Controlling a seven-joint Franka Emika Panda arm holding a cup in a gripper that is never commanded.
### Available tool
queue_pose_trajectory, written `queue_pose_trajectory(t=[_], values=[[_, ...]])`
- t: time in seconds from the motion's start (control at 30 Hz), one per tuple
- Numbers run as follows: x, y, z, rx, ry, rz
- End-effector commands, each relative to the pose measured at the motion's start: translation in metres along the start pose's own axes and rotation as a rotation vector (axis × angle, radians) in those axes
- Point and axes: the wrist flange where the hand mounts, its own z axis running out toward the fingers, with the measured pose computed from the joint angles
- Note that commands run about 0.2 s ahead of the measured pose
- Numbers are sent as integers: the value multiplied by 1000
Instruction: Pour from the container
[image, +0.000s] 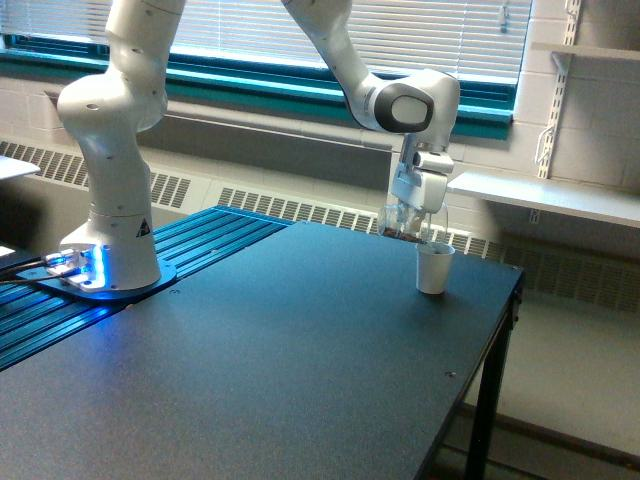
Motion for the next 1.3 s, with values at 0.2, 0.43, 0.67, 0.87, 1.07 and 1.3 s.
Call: queue_pose_trajectory(t=[0.2, 0.43, 0.67, 0.87, 1.07, 1.3], values=[[-5, -7, 0, 0, -18, -31], [-5, -8, -1, -2, -20, -37], [-7, -9, -2, -8, -24, -50], [-7, -8, -1, -15, -26, -52], [-6, -6, -2, -21, -27, -56], [-4, -5, -5, -24, -22, -55]])
